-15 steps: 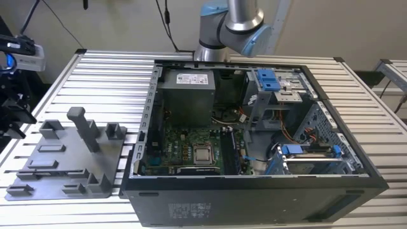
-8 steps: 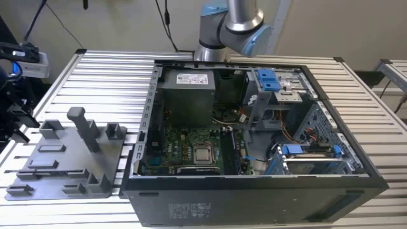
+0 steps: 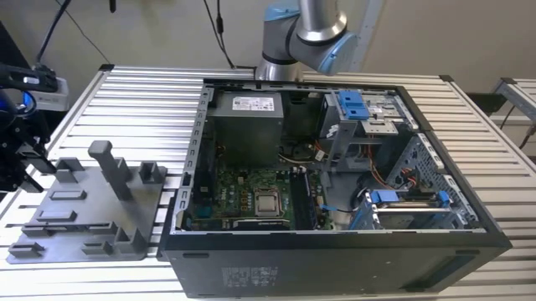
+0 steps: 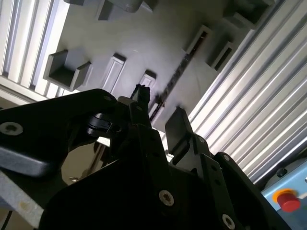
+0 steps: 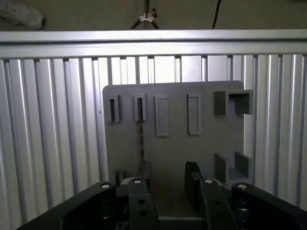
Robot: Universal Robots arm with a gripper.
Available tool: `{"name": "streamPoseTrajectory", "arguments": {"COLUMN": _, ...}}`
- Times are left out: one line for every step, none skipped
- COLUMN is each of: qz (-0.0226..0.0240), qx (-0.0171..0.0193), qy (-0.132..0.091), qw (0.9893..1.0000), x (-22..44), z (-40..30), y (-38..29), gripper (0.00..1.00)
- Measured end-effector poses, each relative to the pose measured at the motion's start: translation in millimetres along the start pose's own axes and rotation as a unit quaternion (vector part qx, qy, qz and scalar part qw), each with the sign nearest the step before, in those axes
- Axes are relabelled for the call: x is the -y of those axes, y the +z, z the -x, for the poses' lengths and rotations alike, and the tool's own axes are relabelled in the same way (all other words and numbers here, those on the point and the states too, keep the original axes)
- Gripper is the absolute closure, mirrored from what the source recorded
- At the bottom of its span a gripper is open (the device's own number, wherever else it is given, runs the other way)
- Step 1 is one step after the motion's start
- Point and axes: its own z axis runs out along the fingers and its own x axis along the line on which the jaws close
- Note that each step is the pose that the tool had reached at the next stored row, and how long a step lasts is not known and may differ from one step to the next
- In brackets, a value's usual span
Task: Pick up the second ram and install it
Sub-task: 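Pick up the second ram and move it above second insertion slot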
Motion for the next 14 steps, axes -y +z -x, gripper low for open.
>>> {"name": "streamPoseTrajectory", "arguments": {"qz": 0.0000, "qx": 0.0000, "qy": 0.000, "qw": 1.0000, "x": 0.0, "z": -0.1, "y": 1.8, "gripper": 0.58}}
{"name": "streamPoseTrajectory", "arguments": {"qz": 0.0000, "qx": 0.0000, "qy": 0.000, "qw": 1.0000, "x": 0.0, "z": -0.3, "y": 3.6, "gripper": 0.58}}
{"name": "streamPoseTrajectory", "arguments": {"qz": 0.0000, "qx": 0.0000, "qy": 0.000, "qw": 1.0000, "x": 0.0, "z": -0.4, "y": 5.5, "gripper": 0.58}}
{"name": "streamPoseTrajectory", "arguments": {"qz": 0.0000, "qx": 0.0000, "qy": 0.000, "qw": 1.0000, "x": 0.0, "z": -0.6, "y": 7.4, "gripper": 0.58}}
{"name": "streamPoseTrajectory", "arguments": {"qz": 0.0000, "qx": 0.0000, "qy": 0.000, "qw": 1.0000, "x": 0.0, "z": -0.7, "y": 9.0, "gripper": 0.58}}
{"name": "streamPoseTrajectory", "arguments": {"qz": 0.0000, "qx": 0.0000, "qy": 0.000, "qw": 1.0000, "x": -0.1, "z": -0.8, "y": 10.9, "gripper": 0.58}}
{"name": "streamPoseTrajectory", "arguments": {"qz": 0.0000, "qx": 0.0000, "qy": 0.000, "qw": 1.0000, "x": -0.1, "z": -1.0, "y": 12.6, "gripper": 0.58}}
{"name": "streamPoseTrajectory", "arguments": {"qz": 0.0000, "qx": 0.0000, "qy": 0.000, "qw": 1.0000, "x": -0.2, "z": -1.1, "y": 14.4, "gripper": 0.58}}
{"name": "streamPoseTrajectory", "arguments": {"qz": 0.0003, "qx": 0.0001, "qy": 0.000, "qw": 1.0000, "x": -0.2, "z": -1.2, "y": 16.2, "gripper": 0.58}}
{"name": "streamPoseTrajectory", "arguments": {"qz": 0.0010, "qx": -0.0001, "qy": 0.000, "qw": 1.0000, "x": -0.2, "z": -1.3, "y": 17.8, "gripper": 0.58}}
{"name": "streamPoseTrajectory", "arguments": {"qz": 0.0012, "qx": -0.0001, "qy": 0.000, "qw": 1.0000, "x": -0.2, "z": -1.5, "y": 19.6, "gripper": 0.58}}
{"name": "streamPoseTrajectory", "arguments": {"qz": 0.0012, "qx": -0.0003, "qy": 0.000, "qw": 1.0000, "x": -0.2, "z": -1.6, "y": 21.4, "gripper": 0.58}}
{"name": "streamPoseTrajectory", "arguments": {"qz": 0.0012, "qx": -0.0002, "qy": 0.000, "qw": 1.0000, "x": -0.1, "z": -1.7, "y": 22.1, "gripper": 0.58}}
{"name": "streamPoseTrajectory", "arguments": {"qz": 0.0013, "qx": -0.0003, "qy": 0.000, "qw": 1.0000, "x": -0.1, "z": -1.7, "y": 22.0, "gripper": 0.58}}
